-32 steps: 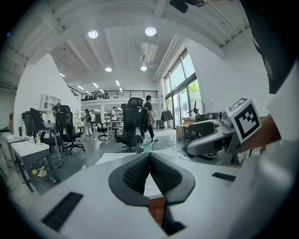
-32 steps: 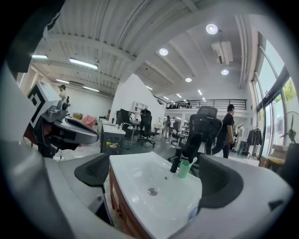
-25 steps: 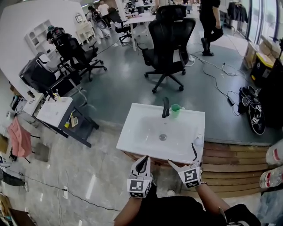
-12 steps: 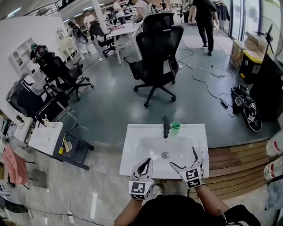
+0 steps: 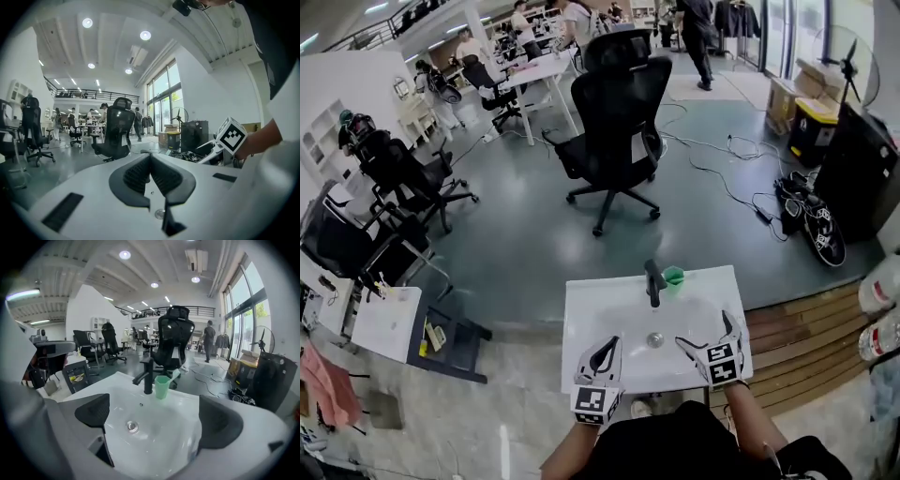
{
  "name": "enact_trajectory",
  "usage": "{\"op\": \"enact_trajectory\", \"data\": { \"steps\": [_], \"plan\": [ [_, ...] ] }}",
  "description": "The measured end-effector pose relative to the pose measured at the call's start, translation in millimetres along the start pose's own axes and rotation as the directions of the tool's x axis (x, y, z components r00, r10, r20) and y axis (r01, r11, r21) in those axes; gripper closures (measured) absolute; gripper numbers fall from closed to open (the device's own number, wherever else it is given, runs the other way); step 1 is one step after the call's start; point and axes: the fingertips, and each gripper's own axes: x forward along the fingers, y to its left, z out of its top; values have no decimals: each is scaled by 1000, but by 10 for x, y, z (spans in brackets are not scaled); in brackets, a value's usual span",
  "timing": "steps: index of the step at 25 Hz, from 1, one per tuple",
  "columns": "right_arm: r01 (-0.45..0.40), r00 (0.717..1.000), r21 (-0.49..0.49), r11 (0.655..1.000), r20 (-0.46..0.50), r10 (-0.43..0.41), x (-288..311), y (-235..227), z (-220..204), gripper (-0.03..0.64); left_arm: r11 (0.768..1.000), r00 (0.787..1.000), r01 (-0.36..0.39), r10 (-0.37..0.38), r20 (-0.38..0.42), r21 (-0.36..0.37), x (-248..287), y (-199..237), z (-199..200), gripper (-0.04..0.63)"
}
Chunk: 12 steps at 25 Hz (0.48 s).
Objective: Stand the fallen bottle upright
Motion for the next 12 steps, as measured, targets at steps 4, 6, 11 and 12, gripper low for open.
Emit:
{"op": "enact_trajectory", "data": {
  "steps": [4, 6, 11, 12],
  "plan": [
    [54, 994, 46, 997, -100, -49, 119, -401, -222, 20, 1000, 999, 21, -21, -28, -6, 179, 8, -121, 578],
    [82, 986, 65, 994, -153, -72, 169, -609, -365, 20, 999, 998, 32, -33, -46, -14, 285, -29, -189, 578],
    [134, 953, 107, 985, -287, -99, 343, -1053, -739, 26, 998, 995, 55, -58, -75, -33, 552, -159, -327, 578],
    [142, 944, 123, 982, -316, -97, 382, -1128, -815, 31, 998, 995, 58, -60, -80, -37, 596, -182, -351, 578]
  ]
}}
